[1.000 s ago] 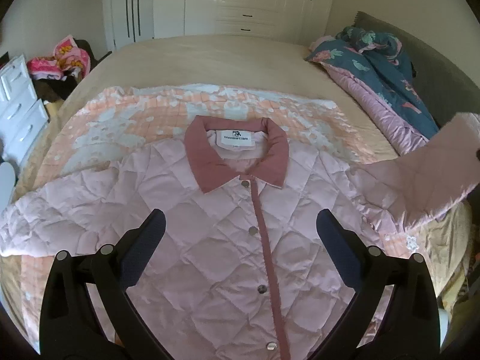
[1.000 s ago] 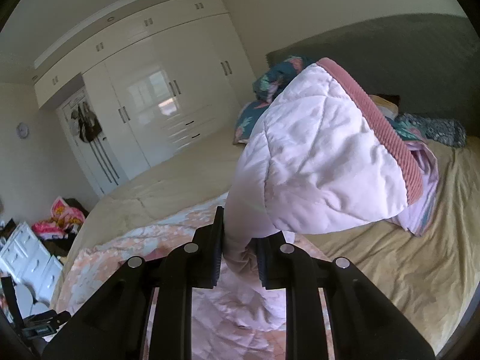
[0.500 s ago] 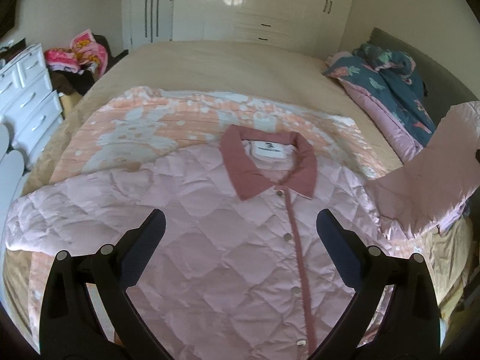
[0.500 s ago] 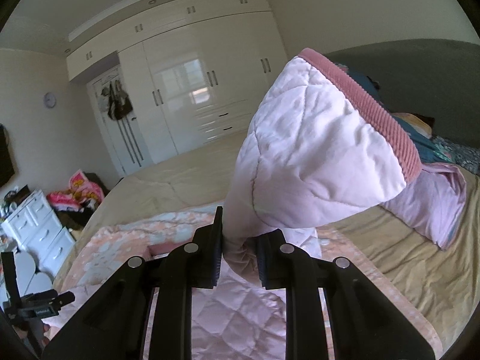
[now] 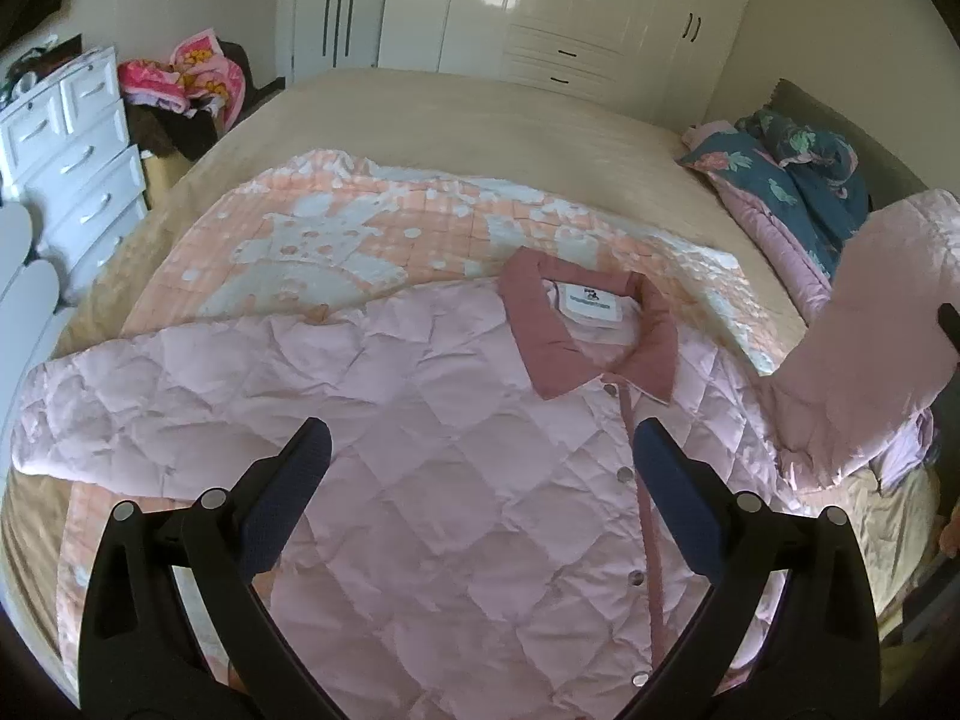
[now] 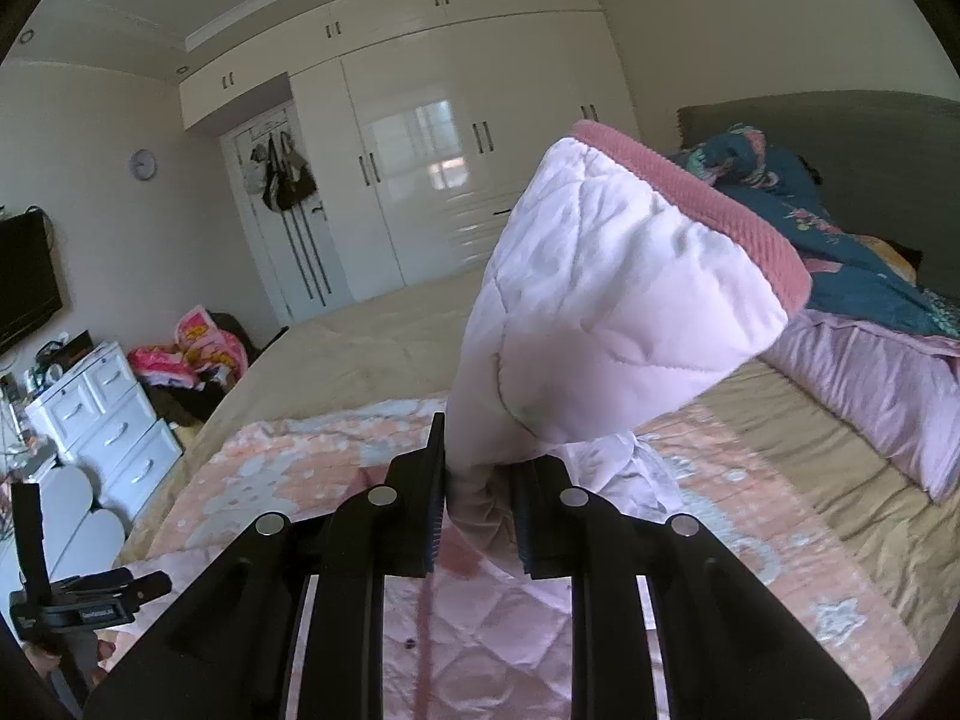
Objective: Fold large clothes
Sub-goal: 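Lift the sleeve with the right tool and fold it across the jacket front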
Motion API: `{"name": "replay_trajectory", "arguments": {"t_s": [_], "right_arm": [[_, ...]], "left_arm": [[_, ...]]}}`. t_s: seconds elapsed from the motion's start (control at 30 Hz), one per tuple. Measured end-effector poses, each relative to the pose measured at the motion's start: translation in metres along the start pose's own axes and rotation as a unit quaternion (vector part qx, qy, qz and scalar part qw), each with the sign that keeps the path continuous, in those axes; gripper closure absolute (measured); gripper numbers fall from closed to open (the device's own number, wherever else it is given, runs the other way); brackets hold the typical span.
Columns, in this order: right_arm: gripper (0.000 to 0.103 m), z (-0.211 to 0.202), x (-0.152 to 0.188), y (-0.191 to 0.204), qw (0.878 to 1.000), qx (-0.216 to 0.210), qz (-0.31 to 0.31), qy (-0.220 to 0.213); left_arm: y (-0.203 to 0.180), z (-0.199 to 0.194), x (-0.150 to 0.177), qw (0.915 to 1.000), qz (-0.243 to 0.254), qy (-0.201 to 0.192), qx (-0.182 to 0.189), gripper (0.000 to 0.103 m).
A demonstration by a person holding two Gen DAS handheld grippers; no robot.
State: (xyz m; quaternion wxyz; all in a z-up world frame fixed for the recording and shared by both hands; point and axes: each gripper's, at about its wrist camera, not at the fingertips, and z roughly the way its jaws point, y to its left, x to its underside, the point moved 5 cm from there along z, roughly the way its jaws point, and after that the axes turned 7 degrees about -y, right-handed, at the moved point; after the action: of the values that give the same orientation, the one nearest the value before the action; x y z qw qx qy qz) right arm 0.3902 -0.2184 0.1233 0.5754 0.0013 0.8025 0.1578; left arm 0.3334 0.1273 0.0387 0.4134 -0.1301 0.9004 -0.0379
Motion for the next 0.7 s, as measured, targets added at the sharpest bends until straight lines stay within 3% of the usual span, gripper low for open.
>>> {"name": "replay_trajectory", "arguments": {"t_s": [0.7], "right_arm": [[0.085,0.05,0.062,0.075,0.996,-0.062,-0.024,0.058]], "left_arm": [[0.049,0.027,0.01,0.9977,-0.066,0.012,0.011,0.009]]}}
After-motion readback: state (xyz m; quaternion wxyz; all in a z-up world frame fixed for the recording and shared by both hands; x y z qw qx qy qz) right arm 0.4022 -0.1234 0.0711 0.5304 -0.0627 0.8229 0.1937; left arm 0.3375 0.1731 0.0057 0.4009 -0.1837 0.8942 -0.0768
